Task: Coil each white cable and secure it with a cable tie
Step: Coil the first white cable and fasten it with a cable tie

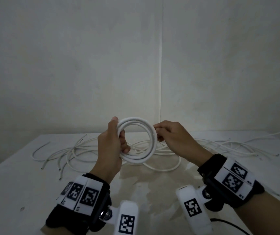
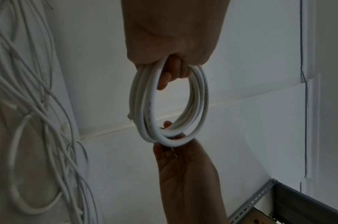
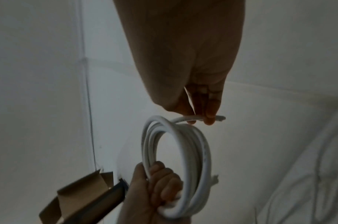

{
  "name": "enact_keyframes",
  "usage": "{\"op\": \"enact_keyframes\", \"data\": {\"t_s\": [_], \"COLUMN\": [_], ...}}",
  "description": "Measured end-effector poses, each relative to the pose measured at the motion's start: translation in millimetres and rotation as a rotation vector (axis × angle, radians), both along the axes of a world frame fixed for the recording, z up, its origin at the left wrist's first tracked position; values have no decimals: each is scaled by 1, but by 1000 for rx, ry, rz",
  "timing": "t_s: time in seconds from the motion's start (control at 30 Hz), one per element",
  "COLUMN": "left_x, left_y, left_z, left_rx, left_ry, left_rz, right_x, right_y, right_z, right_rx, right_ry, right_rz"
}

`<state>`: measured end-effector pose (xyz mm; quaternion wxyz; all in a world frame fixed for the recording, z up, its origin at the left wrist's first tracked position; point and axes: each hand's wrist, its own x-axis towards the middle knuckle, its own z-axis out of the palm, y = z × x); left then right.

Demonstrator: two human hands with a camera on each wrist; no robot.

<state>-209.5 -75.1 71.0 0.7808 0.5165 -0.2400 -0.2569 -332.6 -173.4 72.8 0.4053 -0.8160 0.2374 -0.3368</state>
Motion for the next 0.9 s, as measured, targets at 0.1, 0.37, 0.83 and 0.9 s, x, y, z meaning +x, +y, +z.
{"op": "enact_keyframes", "data": {"t_s": [0.1,0.37,0.83,0.9], "left_x": [-2,-7,-8,-7], "left_y": [-2,-6,-8,-9], "left_z": [1,-2,-2,-3], "left_rx": [-5,-14,-8,-12], "left_ry": [-2,-5,-91,-79], "left_rz": [4,75,148,193], "right_x": [3,2,-7,-5], "right_y": [9,16,17,23], "right_z": [-4,-9,4,2], "right_rx": [314,350,-225,-380], "right_ry": [-143,-257,118,146], "right_rz": [173,256,-75,-214]}}
